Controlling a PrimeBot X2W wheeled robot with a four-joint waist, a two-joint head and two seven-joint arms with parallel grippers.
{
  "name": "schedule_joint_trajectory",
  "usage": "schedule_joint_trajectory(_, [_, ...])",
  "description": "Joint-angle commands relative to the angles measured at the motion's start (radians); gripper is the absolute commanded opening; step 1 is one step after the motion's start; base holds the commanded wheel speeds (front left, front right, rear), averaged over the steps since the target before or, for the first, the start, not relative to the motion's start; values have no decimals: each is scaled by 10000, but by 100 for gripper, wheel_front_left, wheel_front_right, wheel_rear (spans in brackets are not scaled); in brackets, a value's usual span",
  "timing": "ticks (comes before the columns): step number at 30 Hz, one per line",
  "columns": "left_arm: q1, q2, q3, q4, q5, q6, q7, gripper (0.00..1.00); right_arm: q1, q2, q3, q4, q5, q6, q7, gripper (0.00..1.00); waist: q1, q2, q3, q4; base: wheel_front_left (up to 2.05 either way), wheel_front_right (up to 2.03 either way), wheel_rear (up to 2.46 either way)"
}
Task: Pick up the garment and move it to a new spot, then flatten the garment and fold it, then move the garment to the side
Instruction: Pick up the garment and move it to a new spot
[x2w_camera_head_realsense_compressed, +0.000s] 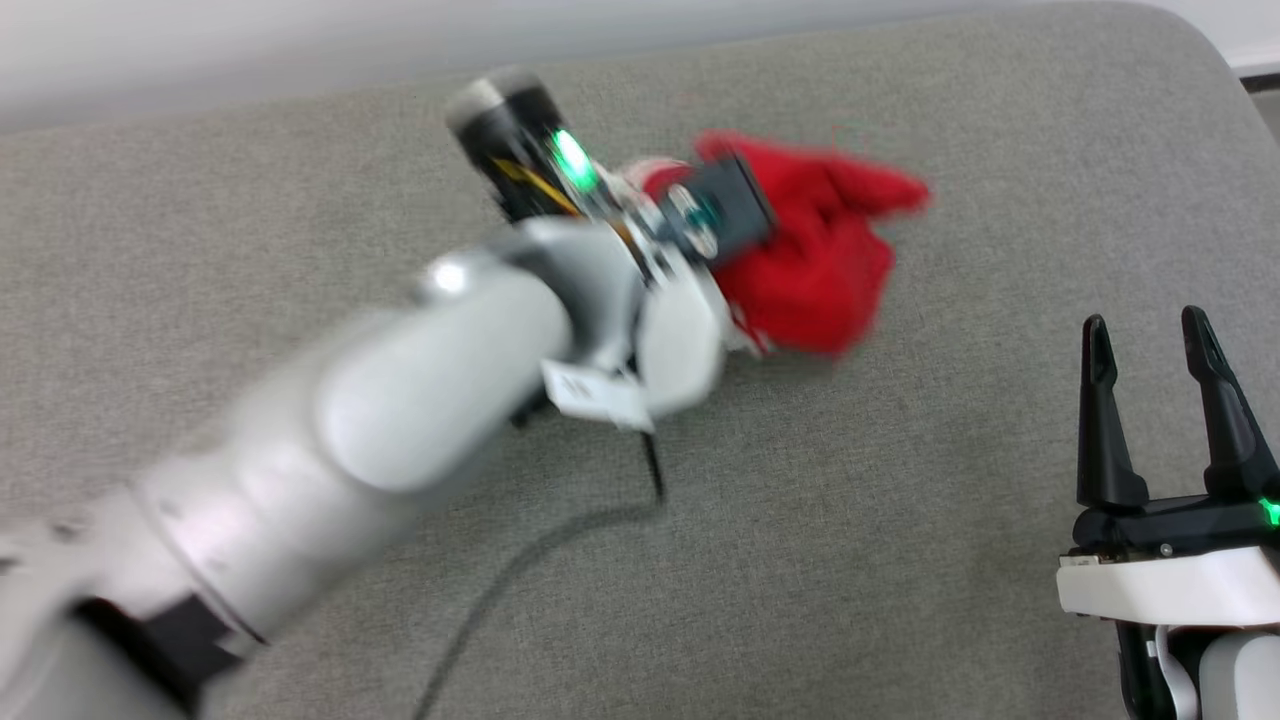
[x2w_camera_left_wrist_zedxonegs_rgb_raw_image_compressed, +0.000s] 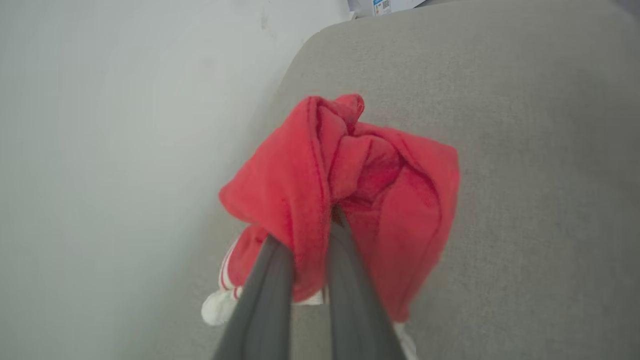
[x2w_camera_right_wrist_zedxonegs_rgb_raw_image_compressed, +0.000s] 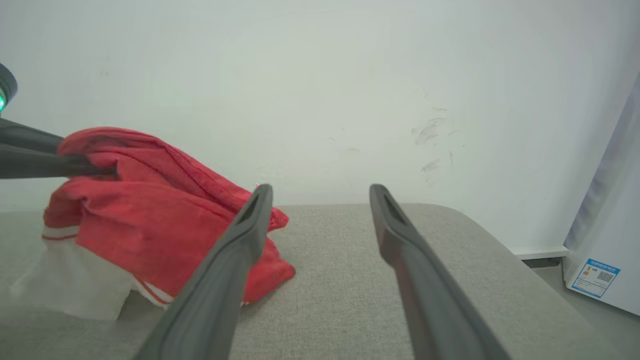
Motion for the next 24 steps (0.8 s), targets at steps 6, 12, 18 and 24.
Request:
schedule_joint_trajectory(6, [1511, -1634, -1111, 1102, 88, 4, -739, 0, 38, 13, -77, -20, 54, -7, -21, 100, 0, 0, 122, 39, 0, 0, 0])
schedule_joint_trajectory(12, [3140, -2729, -1308, 1707, 624, 3, -562, 0, -36, 13, -23, -1, -37, -7, -21, 100, 0, 0, 120, 135, 0, 0, 0])
schedule_joint_trajectory(18, [4263, -3103, -1318, 2008, 978, 0, -355, 0, -28, 13, -2, 47, -73, -7, -21, 100, 0, 0, 103, 196, 0, 0, 0])
schedule_joint_trajectory(24, [4123, -3217, -1311, 2531, 765, 2, -1216, 98, 168, 13, -97, 141, -179, -7, -21, 100, 0, 0, -127, 399, 0, 0, 0])
